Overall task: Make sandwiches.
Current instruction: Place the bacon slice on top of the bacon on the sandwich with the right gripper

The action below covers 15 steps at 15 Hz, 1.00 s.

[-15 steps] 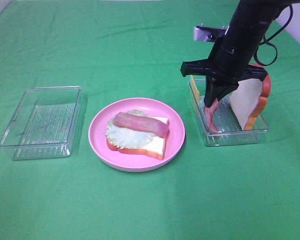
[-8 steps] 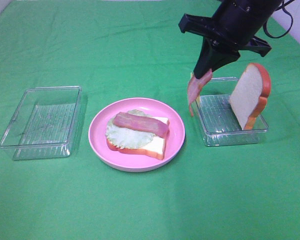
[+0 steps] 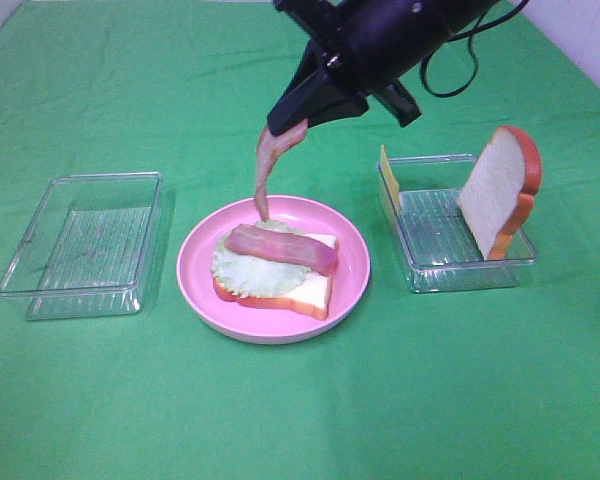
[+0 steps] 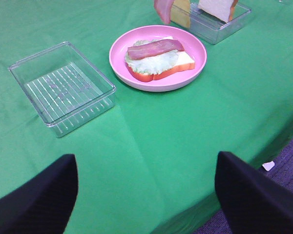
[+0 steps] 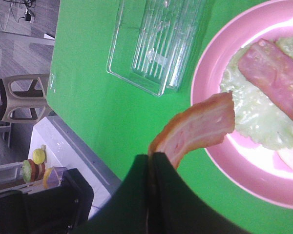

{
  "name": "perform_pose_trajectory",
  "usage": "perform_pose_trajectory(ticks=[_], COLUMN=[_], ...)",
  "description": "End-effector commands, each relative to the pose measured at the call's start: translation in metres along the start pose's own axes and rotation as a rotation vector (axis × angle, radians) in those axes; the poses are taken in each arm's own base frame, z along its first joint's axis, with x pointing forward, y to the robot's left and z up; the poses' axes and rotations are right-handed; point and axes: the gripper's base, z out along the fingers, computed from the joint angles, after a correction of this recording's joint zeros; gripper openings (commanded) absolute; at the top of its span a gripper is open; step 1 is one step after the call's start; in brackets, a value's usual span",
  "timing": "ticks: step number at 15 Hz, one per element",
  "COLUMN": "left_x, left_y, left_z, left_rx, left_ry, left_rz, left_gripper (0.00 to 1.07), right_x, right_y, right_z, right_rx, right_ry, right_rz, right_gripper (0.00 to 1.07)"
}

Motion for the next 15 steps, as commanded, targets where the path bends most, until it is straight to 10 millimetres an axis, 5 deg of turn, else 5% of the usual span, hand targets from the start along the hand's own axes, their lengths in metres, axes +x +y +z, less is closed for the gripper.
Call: perform_pose_trajectory(ticks=[1,4,6,15], left_x=[0.001,0.001,0.001,0.001], left_y=[-0.001,-0.001,-0.001,-0.001], left_z=[-0.002,-0.002,-0.002,-0.002], left_rx=[0.007,0.007,0.007,0.007], left_ry=[-0.026,-0.026,-0.026,-0.026], left_rz=[-0.002,-0.002,-0.002,-0.002], left_gripper=[0.74,0.74,0.74,0.74], right_x=[-0.003,-0.003,-0.007,-0.009], right_y=[0.006,0.003,-0.022,-0.071], right_z=[0.034,0.072,0.097,0.09], right_rx=[-0.007,-0.017,-0.027,0.333], right_ry=[-0.02,-0.019,0.002,0.021], right_rz=[-0.021,0.017,0.07,0.103], right_gripper=[0.0,0.0,0.0,0.0])
